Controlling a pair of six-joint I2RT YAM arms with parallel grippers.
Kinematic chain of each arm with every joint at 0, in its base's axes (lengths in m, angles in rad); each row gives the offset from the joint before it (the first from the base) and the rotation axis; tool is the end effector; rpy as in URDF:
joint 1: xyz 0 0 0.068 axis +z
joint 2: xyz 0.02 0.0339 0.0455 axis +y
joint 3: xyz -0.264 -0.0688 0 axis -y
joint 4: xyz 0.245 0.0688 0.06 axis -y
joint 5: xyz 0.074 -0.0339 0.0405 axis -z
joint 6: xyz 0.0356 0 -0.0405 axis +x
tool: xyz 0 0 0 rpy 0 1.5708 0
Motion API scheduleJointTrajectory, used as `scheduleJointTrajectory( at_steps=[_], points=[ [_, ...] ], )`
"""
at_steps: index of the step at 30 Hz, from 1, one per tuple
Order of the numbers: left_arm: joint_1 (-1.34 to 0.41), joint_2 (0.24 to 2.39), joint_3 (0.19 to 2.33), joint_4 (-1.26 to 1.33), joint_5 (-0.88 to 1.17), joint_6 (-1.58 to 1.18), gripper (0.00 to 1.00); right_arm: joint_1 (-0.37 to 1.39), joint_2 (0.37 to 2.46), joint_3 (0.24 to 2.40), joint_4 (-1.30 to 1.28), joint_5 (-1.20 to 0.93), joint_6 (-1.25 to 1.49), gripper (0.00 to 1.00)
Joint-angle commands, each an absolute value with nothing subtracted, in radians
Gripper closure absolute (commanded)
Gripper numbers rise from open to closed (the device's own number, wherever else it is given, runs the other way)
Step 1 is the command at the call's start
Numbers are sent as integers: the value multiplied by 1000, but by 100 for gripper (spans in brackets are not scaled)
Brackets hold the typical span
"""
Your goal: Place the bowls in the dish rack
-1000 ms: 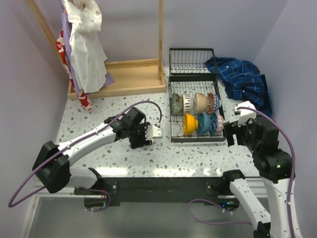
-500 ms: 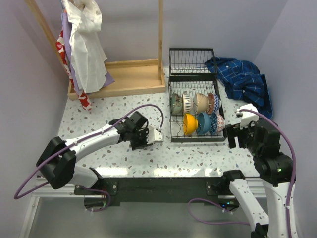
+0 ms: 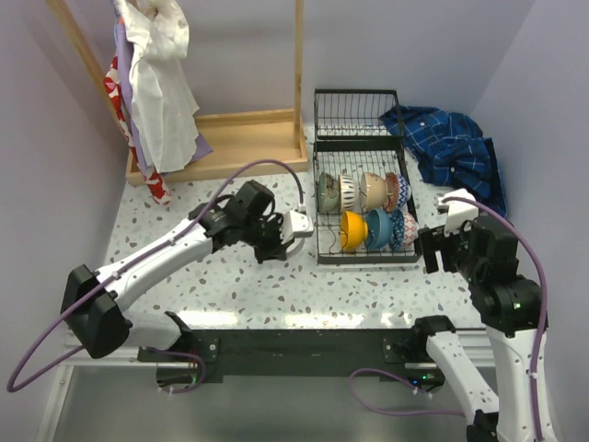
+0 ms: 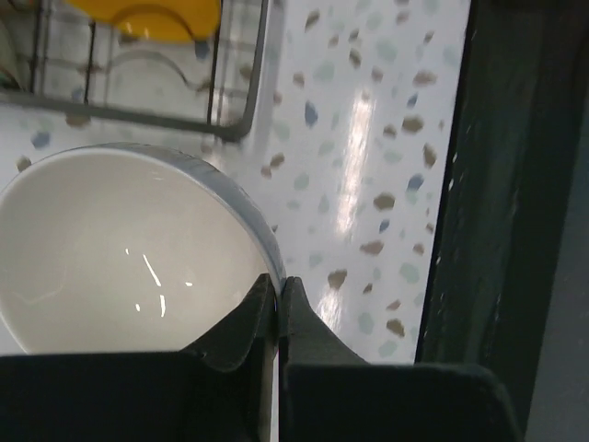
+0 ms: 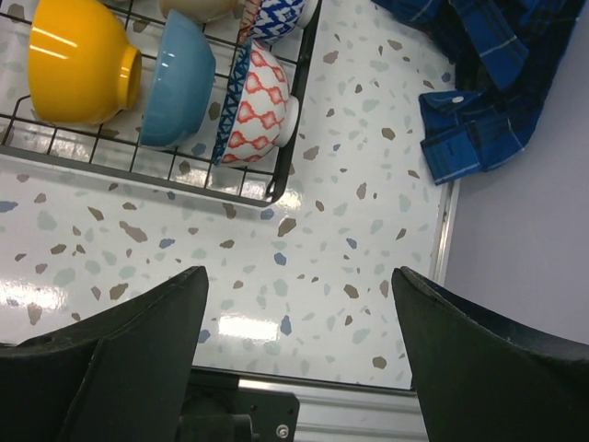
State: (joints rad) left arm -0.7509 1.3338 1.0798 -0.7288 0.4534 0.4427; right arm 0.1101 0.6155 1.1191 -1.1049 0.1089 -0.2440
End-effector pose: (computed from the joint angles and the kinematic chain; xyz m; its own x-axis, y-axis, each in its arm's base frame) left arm 0.1860 -0.1950 0.2784 -0.2108 0.7235 -0.6573 0.9753 0.2009 -0.0917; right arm 0.0802 0.0050 0.3748 -0.5408 -0.3014 -0.7853 -0.1554 0.9533 -0.2589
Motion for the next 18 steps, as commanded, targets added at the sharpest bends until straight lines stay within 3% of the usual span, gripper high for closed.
scheduleJointTrajectory(
  at_steps=[1, 8, 10, 18],
  points=[
    [-752, 1339, 1204, -415, 701, 131, 100, 104, 656, 1151, -1129, 106, -241, 15],
    [-747, 1532, 1180, 169, 822, -464, 100, 104, 706, 1170, -1114, 112, -213, 15],
    [-744, 1532, 1077, 480, 787, -661, 100, 104, 735, 1189, -1115, 123, -225, 16],
    [-710, 1661, 1005, 901, 646, -1046, 100, 38, 833, 1215, -1120, 129, -245, 16]
  ],
)
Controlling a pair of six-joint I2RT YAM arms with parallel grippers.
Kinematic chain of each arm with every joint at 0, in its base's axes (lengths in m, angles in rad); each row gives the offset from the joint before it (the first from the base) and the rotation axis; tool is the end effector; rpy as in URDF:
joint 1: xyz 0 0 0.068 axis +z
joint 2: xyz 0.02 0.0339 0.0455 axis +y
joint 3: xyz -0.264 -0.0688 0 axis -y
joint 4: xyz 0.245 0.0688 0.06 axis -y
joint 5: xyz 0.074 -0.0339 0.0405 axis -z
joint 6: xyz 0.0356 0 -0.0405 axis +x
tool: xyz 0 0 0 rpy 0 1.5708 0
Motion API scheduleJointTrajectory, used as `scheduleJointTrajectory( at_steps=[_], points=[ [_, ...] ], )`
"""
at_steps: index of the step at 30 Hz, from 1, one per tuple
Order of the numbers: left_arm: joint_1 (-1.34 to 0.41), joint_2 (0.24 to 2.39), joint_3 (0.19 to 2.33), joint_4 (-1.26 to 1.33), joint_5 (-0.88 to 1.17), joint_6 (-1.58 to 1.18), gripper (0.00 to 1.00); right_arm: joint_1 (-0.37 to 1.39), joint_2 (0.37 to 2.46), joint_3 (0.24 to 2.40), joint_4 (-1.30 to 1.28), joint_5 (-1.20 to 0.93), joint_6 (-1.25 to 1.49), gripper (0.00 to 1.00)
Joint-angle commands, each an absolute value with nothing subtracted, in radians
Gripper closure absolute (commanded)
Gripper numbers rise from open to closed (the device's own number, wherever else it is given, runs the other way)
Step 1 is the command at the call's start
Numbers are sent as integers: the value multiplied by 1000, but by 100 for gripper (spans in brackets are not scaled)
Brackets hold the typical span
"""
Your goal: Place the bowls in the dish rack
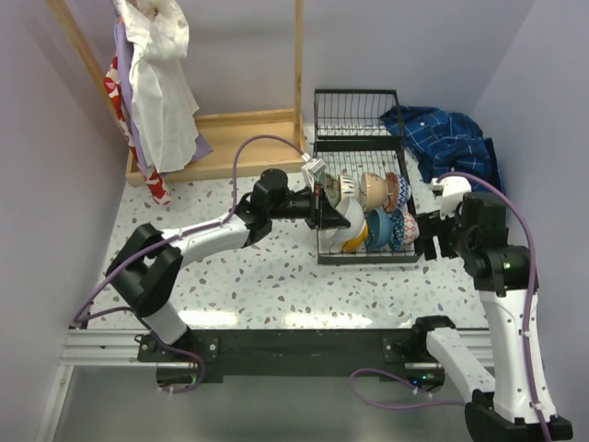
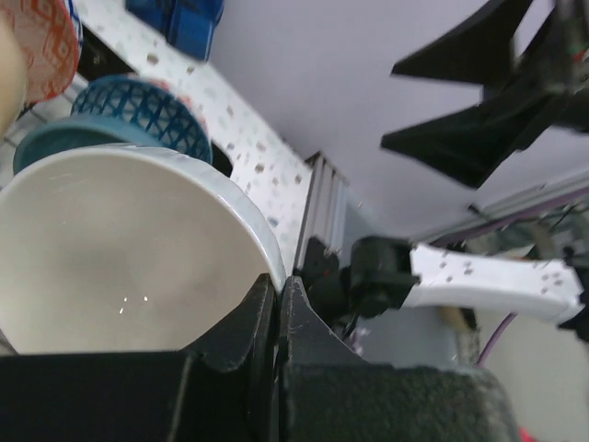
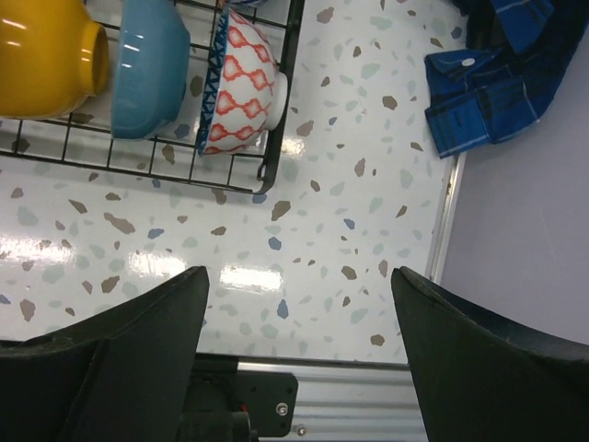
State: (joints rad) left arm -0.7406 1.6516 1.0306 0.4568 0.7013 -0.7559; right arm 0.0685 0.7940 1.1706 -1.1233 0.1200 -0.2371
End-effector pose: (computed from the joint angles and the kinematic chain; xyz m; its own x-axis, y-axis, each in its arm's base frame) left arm 0.2615 -0.2702 0.2663 -0.7636 -0.0119 -0.6455 0.6342 0.1734 -0.7535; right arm 0.1210 0.0040 0.3734 -0.6633 -0.2793 -0.6943 -0.1400 0.9577 -0.2514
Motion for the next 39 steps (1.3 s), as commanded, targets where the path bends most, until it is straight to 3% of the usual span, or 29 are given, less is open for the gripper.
scheduleJointTrajectory(
  at_steps=[1, 14, 26, 39],
  points=[
    [-704, 1673, 996, 928, 638, -1075, 100, 31, 851, 1224, -1118, 129, -244, 16],
    [-650, 1793, 802, 1190, 531, -1377, 100, 3, 994, 1301, -1114, 129, -270, 17],
    [-650, 1804, 692, 1242, 499, -1427, 100, 2, 1089, 1319, -1083, 95, -264, 18],
    [-612, 1795, 673, 1489, 551, -1470, 100, 2, 1100, 1318, -1100, 101, -276, 18]
  ],
)
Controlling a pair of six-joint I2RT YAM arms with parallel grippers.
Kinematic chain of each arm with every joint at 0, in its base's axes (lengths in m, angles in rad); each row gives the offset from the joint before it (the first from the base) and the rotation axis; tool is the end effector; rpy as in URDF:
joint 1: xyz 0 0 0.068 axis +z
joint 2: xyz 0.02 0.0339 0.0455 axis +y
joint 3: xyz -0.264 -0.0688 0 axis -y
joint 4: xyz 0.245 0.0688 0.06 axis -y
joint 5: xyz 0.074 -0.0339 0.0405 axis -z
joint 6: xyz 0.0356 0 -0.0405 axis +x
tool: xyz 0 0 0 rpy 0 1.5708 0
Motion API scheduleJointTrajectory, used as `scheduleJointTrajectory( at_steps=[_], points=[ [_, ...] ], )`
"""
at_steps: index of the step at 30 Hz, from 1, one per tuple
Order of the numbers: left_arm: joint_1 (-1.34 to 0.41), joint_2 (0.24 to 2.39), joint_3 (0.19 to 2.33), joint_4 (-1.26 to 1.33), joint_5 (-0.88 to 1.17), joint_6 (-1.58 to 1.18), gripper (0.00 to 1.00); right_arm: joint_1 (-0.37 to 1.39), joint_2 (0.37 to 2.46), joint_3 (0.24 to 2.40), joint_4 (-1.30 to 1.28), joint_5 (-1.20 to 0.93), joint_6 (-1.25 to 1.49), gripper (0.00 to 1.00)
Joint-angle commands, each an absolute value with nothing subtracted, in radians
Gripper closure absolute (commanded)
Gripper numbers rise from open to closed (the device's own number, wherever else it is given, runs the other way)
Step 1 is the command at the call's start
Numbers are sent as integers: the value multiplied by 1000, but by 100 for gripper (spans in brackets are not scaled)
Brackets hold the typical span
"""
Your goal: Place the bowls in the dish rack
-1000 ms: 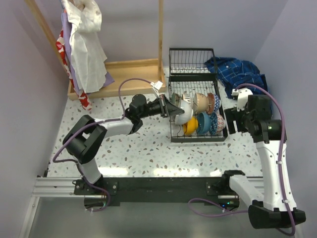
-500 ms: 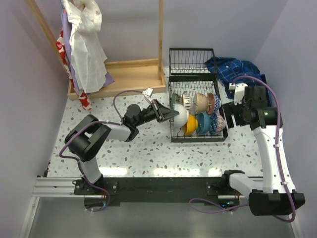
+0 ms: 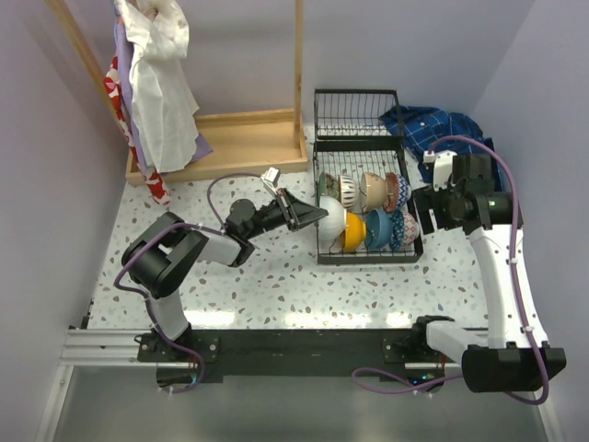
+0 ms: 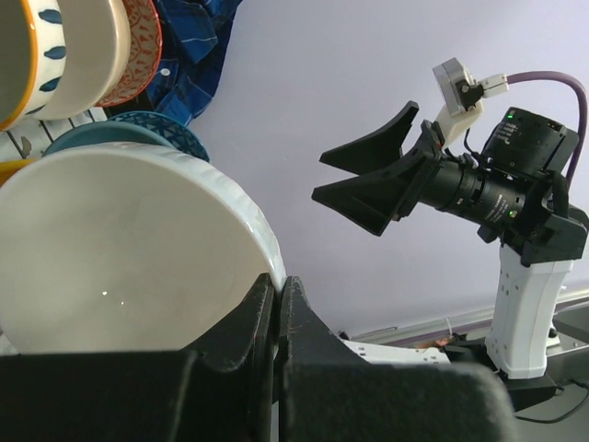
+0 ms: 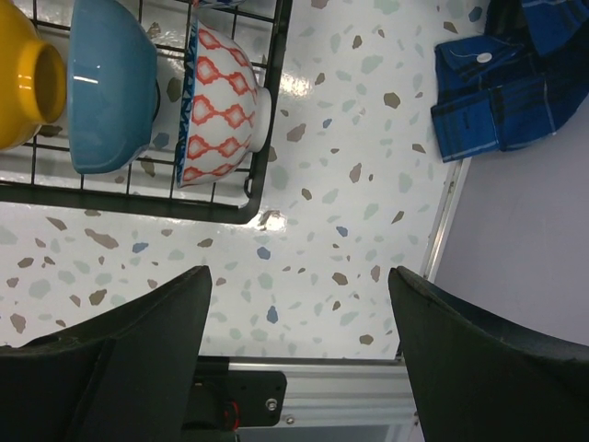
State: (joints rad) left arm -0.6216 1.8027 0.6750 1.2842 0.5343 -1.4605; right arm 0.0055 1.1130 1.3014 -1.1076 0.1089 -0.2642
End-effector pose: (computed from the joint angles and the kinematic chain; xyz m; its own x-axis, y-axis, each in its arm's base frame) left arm 0.2685 -0.2146 0.1911 -0.8906 -0.4142 -0.1876 0.2261 -0.0454 -0.9730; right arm 0.1991 -0.0028 0.3682 -0.7833 -0.2639 -0.5628 -0.1493 0.9588 -0.2418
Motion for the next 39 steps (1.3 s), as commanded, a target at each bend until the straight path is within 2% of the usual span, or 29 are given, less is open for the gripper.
scheduleJointTrajectory(
  at_steps=[1, 5, 14, 26, 29, 32, 33, 36, 39],
  points=[
    [-612, 1795, 670, 1500, 552, -1473, 100, 2, 1100, 1313, -1100, 103, -278, 18],
    [-614, 1802, 693, 1609, 580, -1500, 100, 2, 1098, 1316, -1109, 115, -281, 18],
    [-607, 1827, 680, 1592, 561, -1525, 100, 2, 1111, 1319, -1106, 118, -287, 19],
    [-606, 2029, 696, 1700, 543, -1583, 100, 3, 1121, 1313, -1127, 80, -314, 18],
    [-601, 2037, 707, 1643, 554, -1572, 100, 3, 1121, 1312, -1126, 63, -314, 18],
    [-586, 2013, 721, 1568, 604, -1543, 76, 3, 1118, 1316, -1120, 54, -313, 16],
    [-580, 1981, 747, 1539, 662, -1520, 64, 3, 1112, 1318, -1120, 54, -313, 16],
    [-552, 1906, 779, 1375, 745, -1410, 50, 2, 1103, 1316, -1109, 32, -314, 15],
    [-506, 1853, 784, 1287, 843, -1367, 43, 2, 1100, 1325, -1104, 8, -318, 14]
  ],
)
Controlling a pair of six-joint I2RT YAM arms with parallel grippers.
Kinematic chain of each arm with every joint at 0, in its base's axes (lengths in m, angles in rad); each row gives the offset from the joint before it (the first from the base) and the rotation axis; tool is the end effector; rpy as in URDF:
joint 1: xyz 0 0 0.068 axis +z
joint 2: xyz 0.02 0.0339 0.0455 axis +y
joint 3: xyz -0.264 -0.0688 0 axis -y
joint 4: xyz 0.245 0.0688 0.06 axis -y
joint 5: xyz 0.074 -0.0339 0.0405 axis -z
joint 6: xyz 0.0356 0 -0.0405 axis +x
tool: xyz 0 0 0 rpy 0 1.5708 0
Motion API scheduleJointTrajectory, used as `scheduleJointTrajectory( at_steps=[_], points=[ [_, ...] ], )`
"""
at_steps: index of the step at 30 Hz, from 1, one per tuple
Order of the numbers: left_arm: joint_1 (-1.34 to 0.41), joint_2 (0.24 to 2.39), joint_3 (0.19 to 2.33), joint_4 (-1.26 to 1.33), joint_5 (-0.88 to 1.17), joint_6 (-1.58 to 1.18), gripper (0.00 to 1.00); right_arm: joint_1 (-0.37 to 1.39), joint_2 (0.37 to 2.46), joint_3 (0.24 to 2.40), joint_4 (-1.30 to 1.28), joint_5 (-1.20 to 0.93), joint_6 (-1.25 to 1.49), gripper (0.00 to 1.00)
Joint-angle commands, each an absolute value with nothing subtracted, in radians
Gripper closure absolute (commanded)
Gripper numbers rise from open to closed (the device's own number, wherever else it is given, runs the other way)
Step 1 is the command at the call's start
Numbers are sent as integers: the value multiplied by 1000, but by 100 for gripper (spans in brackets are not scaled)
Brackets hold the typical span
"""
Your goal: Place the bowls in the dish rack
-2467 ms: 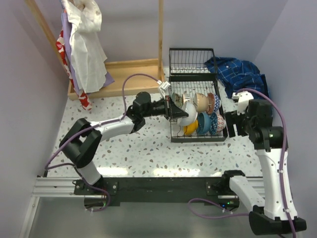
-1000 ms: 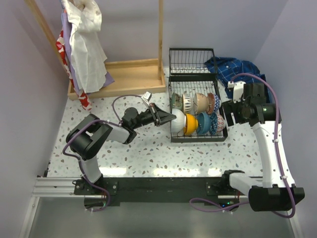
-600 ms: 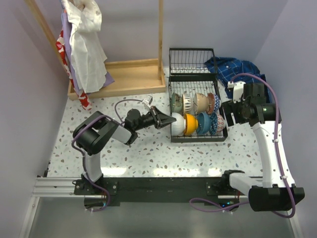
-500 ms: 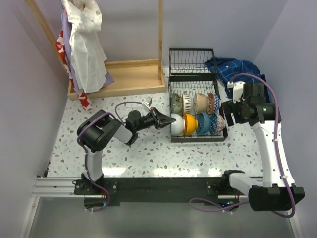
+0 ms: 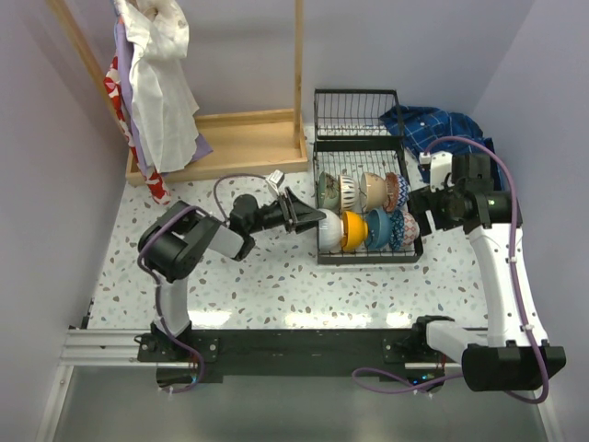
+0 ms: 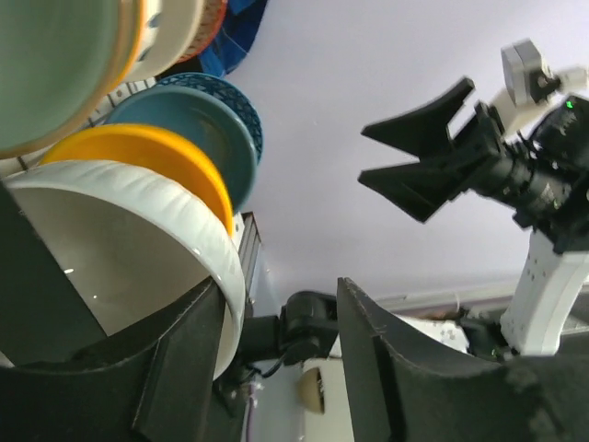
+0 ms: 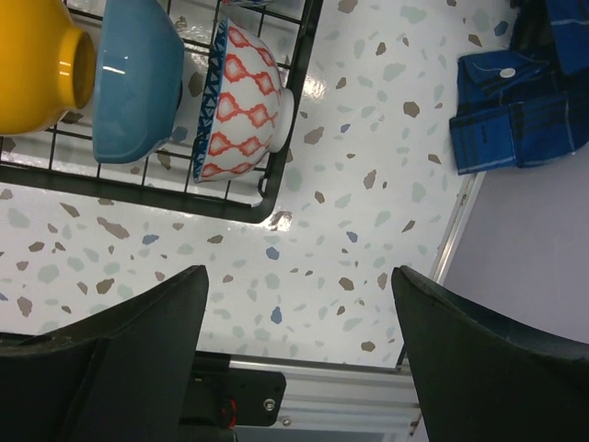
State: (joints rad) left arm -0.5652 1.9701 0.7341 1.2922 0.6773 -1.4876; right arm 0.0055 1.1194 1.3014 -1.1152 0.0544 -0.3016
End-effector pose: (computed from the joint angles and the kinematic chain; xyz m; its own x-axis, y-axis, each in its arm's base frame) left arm 0.2932 -0.2124 0.1508 -0.9385 -0.3243 -0.1180 0.1259 -0.0031 -0.9920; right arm 0.2001 -0.0008 0.3664 -0.7752 -0.3009 -0.5554 -0.2130 0.9523 -0.2185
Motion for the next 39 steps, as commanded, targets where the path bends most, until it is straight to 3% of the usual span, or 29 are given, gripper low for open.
scheduleJointTrajectory(
  at_steps=[1, 3, 4, 5, 6, 7, 10, 13, 18, 24, 31, 39],
  points=[
    [-491, 1841, 788, 1238, 880, -1323, 43, 2, 1100, 1330, -1104, 3, -321, 14],
    [-443, 1812, 787, 1148, 1018, -1295, 40, 2, 1103, 1331, -1108, 2, -333, 13],
    [-427, 1798, 787, 1078, 1064, -1251, 8, 2, 1103, 1331, -1118, 2, -336, 12],
    [-392, 1780, 784, 1002, 1104, -1206, 1, 3, 1101, 1328, -1123, -20, -336, 11],
    [-373, 1720, 796, 889, 1149, -1131, 0, 2, 1101, 1324, -1129, -31, -331, 10],
    [-355, 1689, 822, 515, 1147, -868, 0, 2, 1098, 1321, -1140, -61, -327, 9],
    [-336, 1643, 975, -123, 1075, -286, 0, 2, 1068, 1283, -1123, -130, -308, 8],
    [-334, 1658, 1049, -360, 991, -43, 0, 3, 1020, 1227, -1080, -155, -296, 7],
    [-325, 1481, 1058, -478, 777, 274, 0, 2, 947, 1223, -1075, -172, -287, 5],
    [-325, 1276, 1138, -511, 484, 471, 0, 3, 868, 1229, -1058, -189, -178, 2],
    [-339, 1261, 1354, -561, 465, 500, 0, 2, 848, 1301, -1068, -51, 35, 1],
    [-341, 1243, 1440, -614, 417, 526, 0, 3, 789, 1321, -1089, 95, 100, 1]
  ],
)
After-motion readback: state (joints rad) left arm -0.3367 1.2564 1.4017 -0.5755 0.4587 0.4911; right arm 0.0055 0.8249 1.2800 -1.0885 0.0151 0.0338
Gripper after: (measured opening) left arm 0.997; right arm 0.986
